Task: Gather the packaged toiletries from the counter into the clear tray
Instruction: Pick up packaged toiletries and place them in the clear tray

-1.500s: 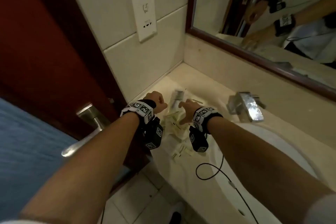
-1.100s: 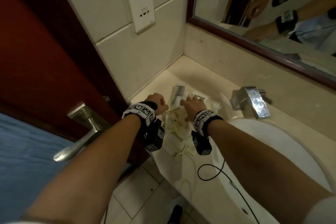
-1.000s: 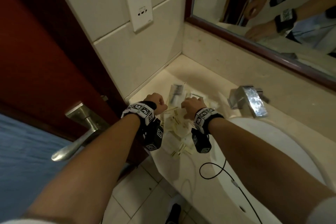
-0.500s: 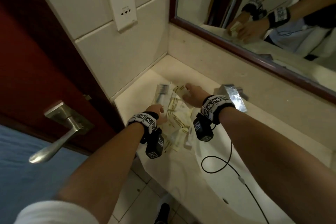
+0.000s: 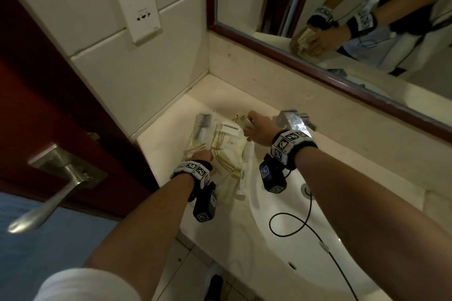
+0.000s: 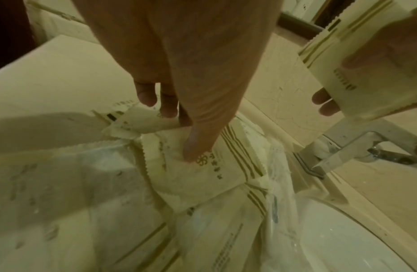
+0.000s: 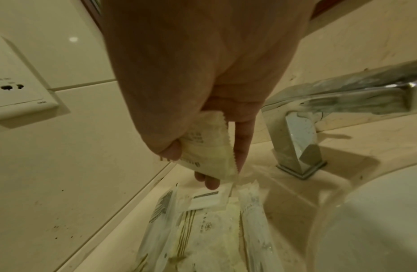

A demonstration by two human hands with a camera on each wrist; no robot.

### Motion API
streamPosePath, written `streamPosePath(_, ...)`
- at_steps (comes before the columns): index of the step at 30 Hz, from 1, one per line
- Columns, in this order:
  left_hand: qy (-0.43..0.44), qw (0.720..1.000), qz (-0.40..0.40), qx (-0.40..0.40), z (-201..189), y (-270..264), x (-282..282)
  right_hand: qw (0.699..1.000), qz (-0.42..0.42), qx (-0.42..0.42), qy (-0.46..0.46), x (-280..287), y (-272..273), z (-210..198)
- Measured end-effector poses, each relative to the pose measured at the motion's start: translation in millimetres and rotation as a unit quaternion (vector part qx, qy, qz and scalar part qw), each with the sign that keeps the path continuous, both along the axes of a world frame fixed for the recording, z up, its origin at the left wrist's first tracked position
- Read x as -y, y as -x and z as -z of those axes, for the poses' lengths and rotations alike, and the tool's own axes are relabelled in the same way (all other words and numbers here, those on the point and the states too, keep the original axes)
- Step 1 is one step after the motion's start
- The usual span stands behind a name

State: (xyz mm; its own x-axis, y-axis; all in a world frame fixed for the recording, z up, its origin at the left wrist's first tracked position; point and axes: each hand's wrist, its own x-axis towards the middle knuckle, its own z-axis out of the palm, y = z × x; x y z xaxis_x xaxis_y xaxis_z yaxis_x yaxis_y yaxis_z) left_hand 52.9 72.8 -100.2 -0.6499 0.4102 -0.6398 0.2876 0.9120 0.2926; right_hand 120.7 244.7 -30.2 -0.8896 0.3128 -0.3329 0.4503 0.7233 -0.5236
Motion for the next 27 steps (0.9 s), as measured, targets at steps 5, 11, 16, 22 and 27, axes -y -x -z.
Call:
streamPosePath(5,0.007,0.999,0.048,0.006,-10,1,3,1.0,0.003,0.0,0.006,-1,-4,-4)
streamPosePath(11,-0.029,0.998,0.049,-0.02,-36,10,8,0.999,0.016,0.018,-0.024,-3,-8,-19)
streamPosePath(16,-0.062,0.993,0.07,-0.07,-74,12,3,0.999,0.019,-0.021,-0.039,-12,-28,-44)
streamPosePath(22,-0.126,0.986,0.064,-0.086,-119,0,-39,0.994,0.087,-0.057,-0.037,-34,-75,-78)
streamPosePath(27,-0.187,0.972,0.117,-0.086,-145,-35,-92,0.981,0.157,-0.105,-0.039,-62,-142,-92)
